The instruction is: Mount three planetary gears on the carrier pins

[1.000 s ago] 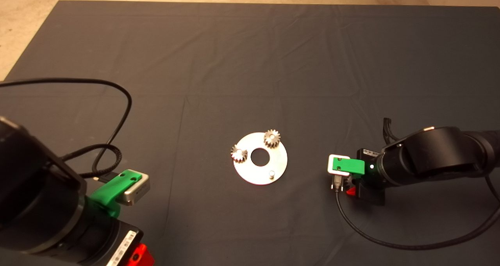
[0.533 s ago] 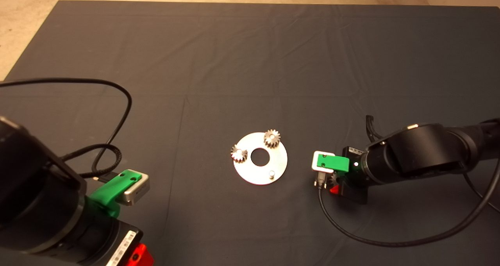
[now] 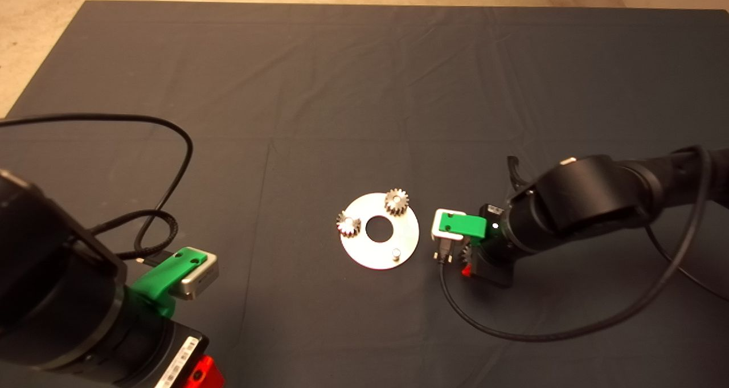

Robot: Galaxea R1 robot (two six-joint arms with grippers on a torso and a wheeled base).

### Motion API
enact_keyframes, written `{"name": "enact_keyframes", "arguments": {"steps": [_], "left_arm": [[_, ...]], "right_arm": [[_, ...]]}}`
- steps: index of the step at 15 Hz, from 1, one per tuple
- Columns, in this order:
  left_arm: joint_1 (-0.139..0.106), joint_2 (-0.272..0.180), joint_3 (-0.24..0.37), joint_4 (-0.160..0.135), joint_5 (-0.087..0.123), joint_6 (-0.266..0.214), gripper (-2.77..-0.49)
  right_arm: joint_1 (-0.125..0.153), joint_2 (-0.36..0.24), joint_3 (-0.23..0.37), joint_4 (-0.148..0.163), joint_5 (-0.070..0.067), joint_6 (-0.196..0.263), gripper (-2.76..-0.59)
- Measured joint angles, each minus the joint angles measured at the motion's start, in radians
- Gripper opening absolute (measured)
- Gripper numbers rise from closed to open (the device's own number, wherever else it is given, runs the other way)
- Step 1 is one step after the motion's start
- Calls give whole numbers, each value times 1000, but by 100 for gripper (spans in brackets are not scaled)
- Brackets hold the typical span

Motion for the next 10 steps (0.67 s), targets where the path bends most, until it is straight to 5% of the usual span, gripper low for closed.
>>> {"name": "enact_keyframes", "arguments": {"steps": [2, 5, 10], "left_arm": [[0, 0, 0, 0, 0, 0, -78], [0, 0, 0, 0, 1, 0, -78], [0, -2, 0, 0, 4, 0, -78]], "right_arm": [[29, 32, -29, 26, -1, 3, -232], [35, 91, -86, 55, -4, 7, -231], [112, 167, -126, 98, -4, 7, -232]]}}
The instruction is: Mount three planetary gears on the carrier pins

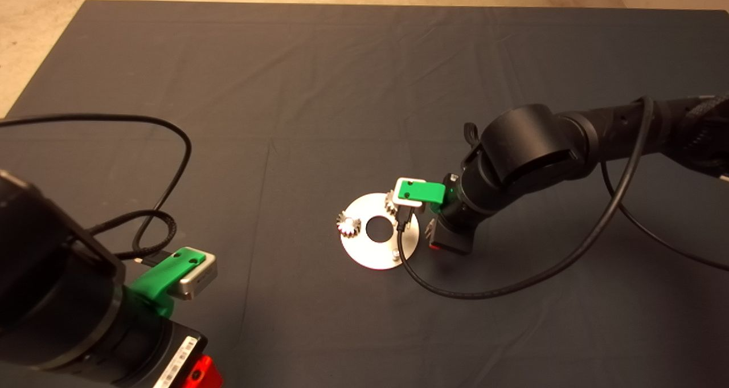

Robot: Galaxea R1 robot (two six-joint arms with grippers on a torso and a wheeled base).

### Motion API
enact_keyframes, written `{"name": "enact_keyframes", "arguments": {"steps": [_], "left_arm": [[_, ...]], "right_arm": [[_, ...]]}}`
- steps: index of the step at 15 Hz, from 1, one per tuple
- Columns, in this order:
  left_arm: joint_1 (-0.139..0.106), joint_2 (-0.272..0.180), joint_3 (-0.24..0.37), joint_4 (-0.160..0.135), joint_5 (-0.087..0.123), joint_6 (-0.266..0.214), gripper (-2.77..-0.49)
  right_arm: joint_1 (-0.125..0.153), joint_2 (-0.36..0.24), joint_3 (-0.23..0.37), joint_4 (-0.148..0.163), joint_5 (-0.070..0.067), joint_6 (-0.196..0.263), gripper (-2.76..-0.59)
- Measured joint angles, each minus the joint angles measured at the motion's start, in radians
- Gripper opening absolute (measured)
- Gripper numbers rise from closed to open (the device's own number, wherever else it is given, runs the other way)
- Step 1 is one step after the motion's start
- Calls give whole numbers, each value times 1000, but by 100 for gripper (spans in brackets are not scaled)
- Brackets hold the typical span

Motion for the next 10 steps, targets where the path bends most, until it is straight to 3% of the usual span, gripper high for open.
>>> {"name": "enact_keyframes", "arguments": {"steps": [4, 10], "left_arm": [[0, 0, 0, 0, 1, 0, -78], [0, 0, 0, 0, 1, 0, -78]], "right_arm": [[13, 51, -17, 29, 2, 0, -232], [19, 101, -71, 36, 3, -1, -233]]}}
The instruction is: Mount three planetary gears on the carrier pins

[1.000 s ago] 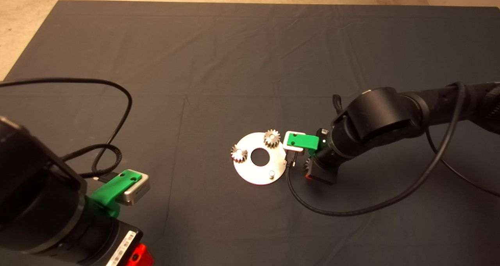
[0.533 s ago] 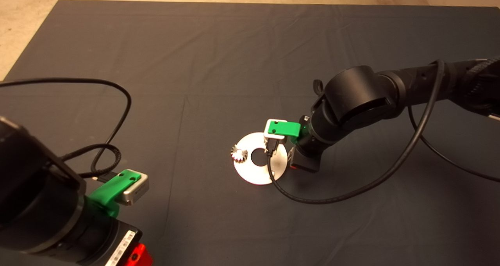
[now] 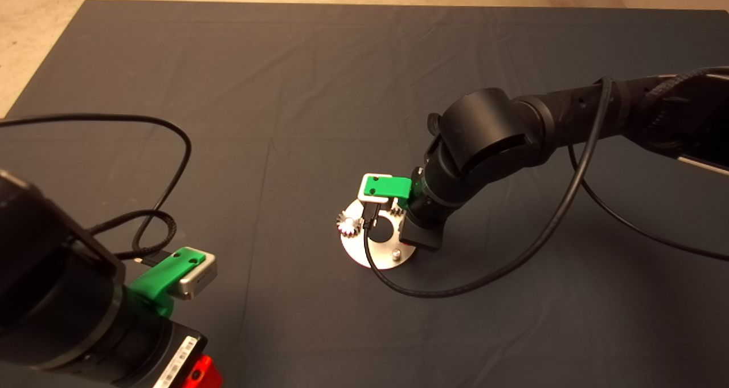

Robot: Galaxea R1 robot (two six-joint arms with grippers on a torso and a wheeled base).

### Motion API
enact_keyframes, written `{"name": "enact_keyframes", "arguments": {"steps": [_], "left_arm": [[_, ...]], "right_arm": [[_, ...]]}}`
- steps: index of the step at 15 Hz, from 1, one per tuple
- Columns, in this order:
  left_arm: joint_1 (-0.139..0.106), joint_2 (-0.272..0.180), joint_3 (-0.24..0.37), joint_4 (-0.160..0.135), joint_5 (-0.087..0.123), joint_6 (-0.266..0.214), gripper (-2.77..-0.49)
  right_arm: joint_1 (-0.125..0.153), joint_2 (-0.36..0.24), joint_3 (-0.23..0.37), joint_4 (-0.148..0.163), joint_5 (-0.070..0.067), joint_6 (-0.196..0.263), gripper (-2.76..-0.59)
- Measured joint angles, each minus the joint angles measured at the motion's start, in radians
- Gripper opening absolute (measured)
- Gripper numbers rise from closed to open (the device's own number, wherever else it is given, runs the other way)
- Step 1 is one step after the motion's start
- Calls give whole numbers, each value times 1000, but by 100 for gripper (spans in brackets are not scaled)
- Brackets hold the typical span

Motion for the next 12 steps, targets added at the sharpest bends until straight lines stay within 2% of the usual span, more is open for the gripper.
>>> {"name": "enact_keyframes", "arguments": {"steps": [5, 10, 12], "left_arm": [[0, 0, 0, 0, 1, 0, -78], [0, 0, 0, 0, 1, 0, -78], [0, 0, 0, 0, 1, 0, -78]], "right_arm": [[-10, 26, -46, 3, 0, -30, -231], [-38, 28, -52, 3, -1, -86, -232], [-41, 30, -54, 3, 0, -106, -232]]}}
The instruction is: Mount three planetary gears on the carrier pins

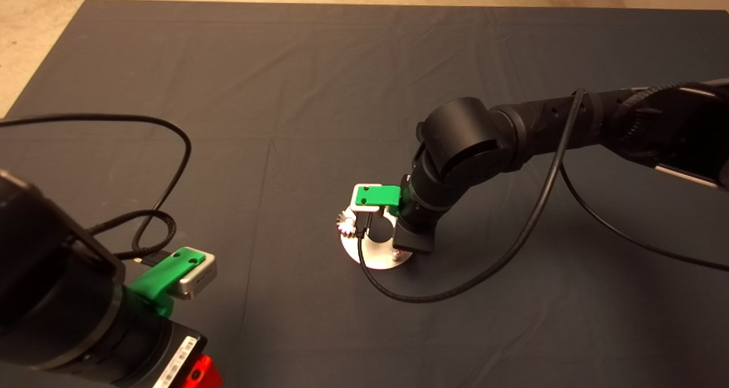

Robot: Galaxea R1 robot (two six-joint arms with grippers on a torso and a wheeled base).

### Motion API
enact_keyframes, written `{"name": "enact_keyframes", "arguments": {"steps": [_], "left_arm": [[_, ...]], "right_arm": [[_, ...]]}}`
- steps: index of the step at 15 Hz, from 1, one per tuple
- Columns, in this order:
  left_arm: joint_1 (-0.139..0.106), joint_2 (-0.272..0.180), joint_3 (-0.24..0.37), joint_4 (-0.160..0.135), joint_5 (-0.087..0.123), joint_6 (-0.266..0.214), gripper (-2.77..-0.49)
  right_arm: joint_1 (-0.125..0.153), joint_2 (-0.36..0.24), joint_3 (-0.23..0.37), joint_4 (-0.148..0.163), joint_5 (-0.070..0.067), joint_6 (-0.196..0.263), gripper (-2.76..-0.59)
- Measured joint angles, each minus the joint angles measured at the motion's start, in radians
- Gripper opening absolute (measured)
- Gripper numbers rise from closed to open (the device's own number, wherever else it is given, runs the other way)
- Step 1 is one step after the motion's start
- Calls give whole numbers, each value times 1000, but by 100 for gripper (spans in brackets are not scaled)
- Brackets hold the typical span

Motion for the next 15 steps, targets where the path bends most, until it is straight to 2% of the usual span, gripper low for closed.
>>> {"name": "enact_keyframes", "arguments": {"steps": [4, 11, 15], "left_arm": [[0, 0, 0, 0, 0, 0, -78], [0, 0, 0, 0, 0, 0, -78], [0, 0, 0, 0, 1, 0, -78]], "right_arm": [[-1, 0, 6, 0, -1, -20, -233], [-1, 3, 44, 0, 0, -26, -233], [-19, 3, 54, 0, 0, -29, -233]]}}
